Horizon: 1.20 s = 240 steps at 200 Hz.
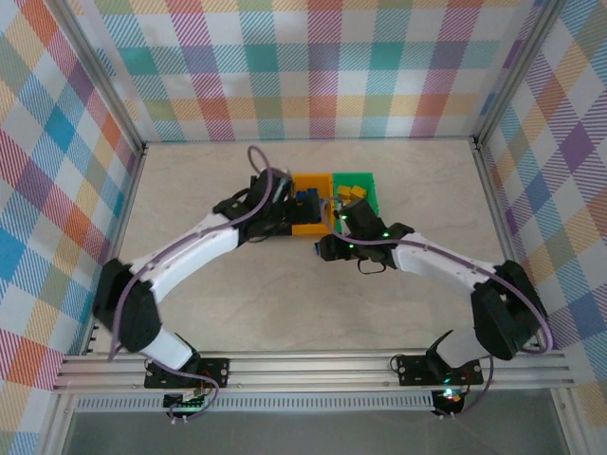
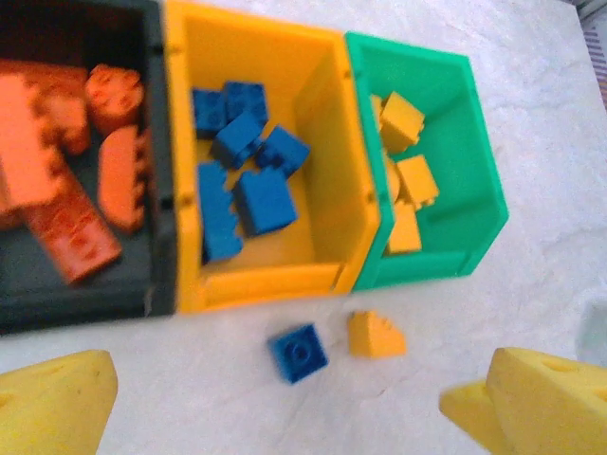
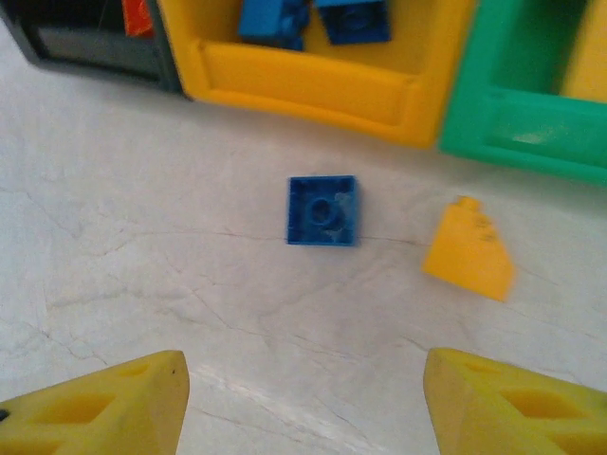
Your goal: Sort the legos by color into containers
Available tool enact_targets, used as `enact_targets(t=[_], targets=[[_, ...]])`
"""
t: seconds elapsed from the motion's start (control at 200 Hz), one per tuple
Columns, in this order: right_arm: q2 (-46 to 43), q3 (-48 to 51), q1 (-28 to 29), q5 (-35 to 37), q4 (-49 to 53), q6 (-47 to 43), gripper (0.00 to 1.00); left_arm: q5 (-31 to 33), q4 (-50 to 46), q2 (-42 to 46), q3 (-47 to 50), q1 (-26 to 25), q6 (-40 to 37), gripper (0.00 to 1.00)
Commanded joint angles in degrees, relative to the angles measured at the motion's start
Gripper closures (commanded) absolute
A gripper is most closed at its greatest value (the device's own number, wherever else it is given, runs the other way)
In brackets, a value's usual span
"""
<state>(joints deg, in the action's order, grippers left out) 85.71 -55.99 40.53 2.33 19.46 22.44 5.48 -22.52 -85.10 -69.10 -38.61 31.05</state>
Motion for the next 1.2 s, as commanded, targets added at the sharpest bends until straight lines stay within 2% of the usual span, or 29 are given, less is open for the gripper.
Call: enact_targets(t=[0.0,0.18,0.4,0.585,0.9,1.195], targets=[[5.47,-4.05,2.08,0.26,1.21,-1.72,0.32,0.55,2.37,6.78,9.37,-0.41,2.05,0.0],[12.97,-9.34,3.49,5.54,2.53,-1.34,0.32,1.94,1.26,18.38,20.53,-0.41,3.97,0.0],[18.44,-13.21,3.5,11.62,6.1,-1.17,0.32,2.45,1.25,25.02,27.46,-0.19,6.23,0.0],[22.05,-14.73,3.76,10.5,5.85,-1.43,0.36,2.7,1.26,26.43,28.51,0.68,6.35,0.0],[26.32,-18.15,3.95,12.51,6.72,-2.05,0.42,1.96,0.62,26.32,28.46,1.37,6.28,0.0],[24.95,-17.48,4.08,11.73,5.36,-2.9,0.62,2.0,0.44,26.94,28.86,1.61,6.59,0.0]])
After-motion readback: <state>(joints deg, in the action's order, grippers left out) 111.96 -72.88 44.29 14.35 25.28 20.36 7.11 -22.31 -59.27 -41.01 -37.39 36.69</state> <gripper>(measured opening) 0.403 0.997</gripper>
